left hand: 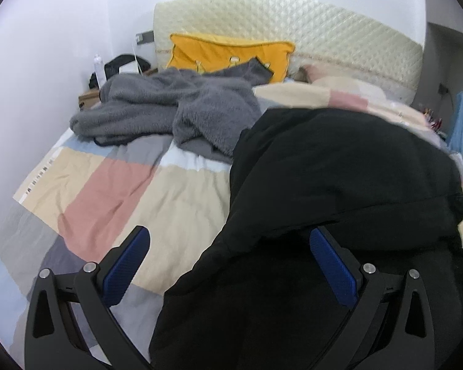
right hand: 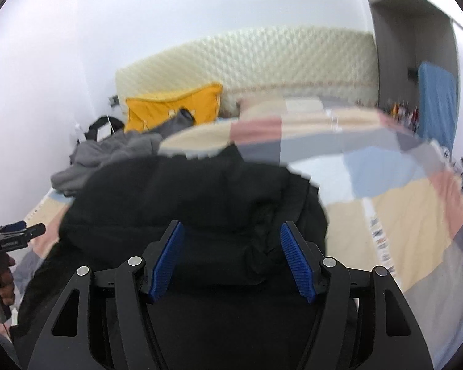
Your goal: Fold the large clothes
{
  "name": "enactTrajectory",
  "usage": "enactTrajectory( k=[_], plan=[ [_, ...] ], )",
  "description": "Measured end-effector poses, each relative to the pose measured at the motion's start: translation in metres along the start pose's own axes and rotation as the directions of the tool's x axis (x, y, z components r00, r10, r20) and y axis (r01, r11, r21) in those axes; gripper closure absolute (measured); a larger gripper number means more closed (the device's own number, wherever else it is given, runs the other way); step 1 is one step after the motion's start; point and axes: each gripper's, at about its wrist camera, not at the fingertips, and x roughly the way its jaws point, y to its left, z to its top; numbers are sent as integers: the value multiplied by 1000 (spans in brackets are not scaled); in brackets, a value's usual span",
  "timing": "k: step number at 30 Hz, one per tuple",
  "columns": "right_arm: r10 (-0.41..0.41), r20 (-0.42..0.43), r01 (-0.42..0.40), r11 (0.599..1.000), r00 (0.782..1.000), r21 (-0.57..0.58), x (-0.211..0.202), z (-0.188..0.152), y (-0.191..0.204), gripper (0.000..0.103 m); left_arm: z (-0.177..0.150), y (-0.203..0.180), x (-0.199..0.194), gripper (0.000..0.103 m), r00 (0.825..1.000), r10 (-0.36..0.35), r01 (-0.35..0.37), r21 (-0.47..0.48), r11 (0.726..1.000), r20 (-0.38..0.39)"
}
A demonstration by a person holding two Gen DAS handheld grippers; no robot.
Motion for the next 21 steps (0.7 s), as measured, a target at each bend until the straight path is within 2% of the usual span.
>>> enactTrajectory(
  k=[5, 11, 17, 21],
  plan=[
    [12, 66, -11, 1000, 998, -14, -55, 24, 15, 39, 18, 1, -54, 0, 999, -34, 34, -2, 999, 39],
    [33, 145, -26, 998, 989, -51, -128, 53, 40, 39, 63, 13, -151, 0, 989, -97, 100, -20, 995, 115],
    [48, 228, -33, 997, 973, -73, -211, 77, 59, 39, 89, 26, -247, 0, 975, -88, 86, 19, 996, 203],
    [52, 246, -36, 997, 968, -71, -256, 83, 65, 37, 94, 41, -298, 0, 969, -89, 88, 17, 996, 231]
  ],
)
